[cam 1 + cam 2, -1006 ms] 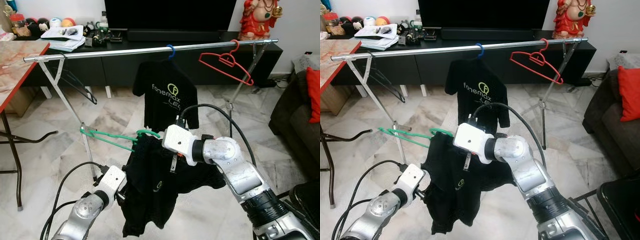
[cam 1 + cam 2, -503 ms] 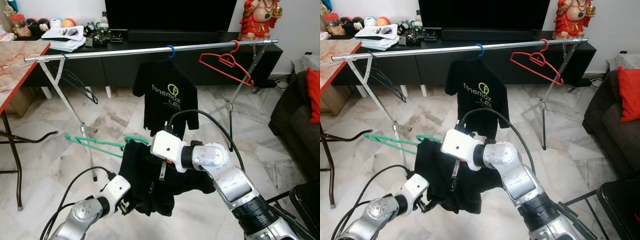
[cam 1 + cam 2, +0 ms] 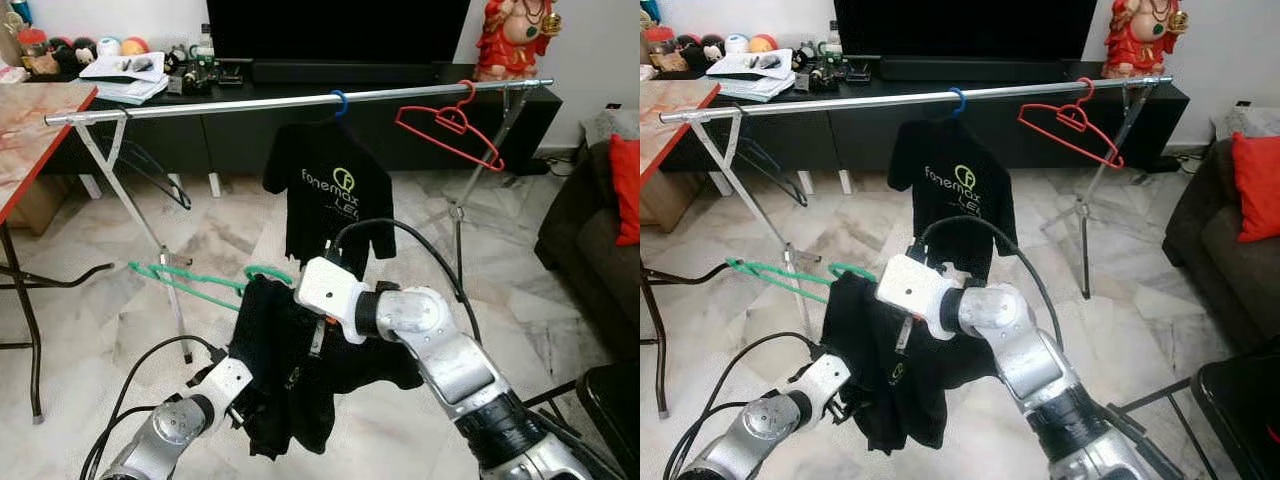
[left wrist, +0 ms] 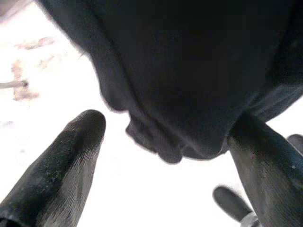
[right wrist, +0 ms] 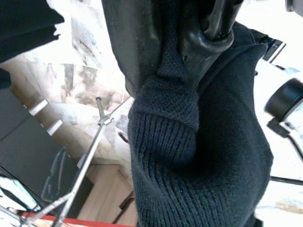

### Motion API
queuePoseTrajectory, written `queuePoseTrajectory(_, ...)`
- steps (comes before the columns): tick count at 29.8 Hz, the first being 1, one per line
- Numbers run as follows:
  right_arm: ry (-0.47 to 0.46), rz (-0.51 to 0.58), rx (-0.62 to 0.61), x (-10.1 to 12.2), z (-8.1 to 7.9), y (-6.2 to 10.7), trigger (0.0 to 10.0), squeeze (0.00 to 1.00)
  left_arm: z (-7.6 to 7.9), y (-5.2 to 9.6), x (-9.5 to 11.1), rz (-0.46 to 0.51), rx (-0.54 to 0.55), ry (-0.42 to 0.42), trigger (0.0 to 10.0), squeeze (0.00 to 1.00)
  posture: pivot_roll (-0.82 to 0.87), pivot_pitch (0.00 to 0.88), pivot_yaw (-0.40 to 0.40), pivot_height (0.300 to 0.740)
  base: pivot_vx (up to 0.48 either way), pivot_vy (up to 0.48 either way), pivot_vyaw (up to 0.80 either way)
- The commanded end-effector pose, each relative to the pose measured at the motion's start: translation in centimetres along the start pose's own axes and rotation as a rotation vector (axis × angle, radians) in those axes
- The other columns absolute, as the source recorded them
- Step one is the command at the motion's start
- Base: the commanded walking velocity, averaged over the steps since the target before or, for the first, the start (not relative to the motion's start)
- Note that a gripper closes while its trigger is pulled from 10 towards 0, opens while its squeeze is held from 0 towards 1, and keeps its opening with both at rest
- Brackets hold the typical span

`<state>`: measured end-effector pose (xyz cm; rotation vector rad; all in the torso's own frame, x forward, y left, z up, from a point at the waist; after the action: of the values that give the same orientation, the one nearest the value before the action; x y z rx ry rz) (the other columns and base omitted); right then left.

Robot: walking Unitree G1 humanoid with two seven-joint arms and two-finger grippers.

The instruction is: Hang hanger

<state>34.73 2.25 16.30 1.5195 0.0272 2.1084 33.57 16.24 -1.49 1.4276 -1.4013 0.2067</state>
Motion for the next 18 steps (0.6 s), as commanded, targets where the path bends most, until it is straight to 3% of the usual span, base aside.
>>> queuePoseTrajectory(1,0.004,0.046,-0.033,1.6,1.0,0.1,0.0,0.00,-0.6,0.1,-0.8,-0.034,0.037,-0.003,10.0,0.00,0.00,0.099,-0.025,0.740,0.000,0.000,0.00)
queuePoseTrajectory(10,-0.104,0.052,-0.108,1.6,2.4,-1.1,0.0,0.00,-1.3,0.1,-1.0,-0.037,0.123,-0.024,10.0,0.00,0.01,0.107,-0.032,0.740,0.000,0.000,0.00)
queuePoseTrajectory(18,-0.130,0.075,-0.114,2.3,2.6,-1.3,0.0,0.00,-3.7,0.3,-0.1,0.006,0.288,-0.015,10.0,0.00,0.00,0.112,-0.035,0.740,0.000,0.000,0.00)
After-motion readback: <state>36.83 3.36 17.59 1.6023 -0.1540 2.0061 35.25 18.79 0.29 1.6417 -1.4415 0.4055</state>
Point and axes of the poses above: a point about 5 cm out from each wrist's last joint towards the gripper, its own y axis pointing back from the gripper into the wrist, its own x axis along the axis of the wrist's last joint, z = x × y, the point moved 6 cm from there along -y, pointing out of the wrist towards the gripper, and after that the axes turned 1 degree about -y, right-handed, at the moved point
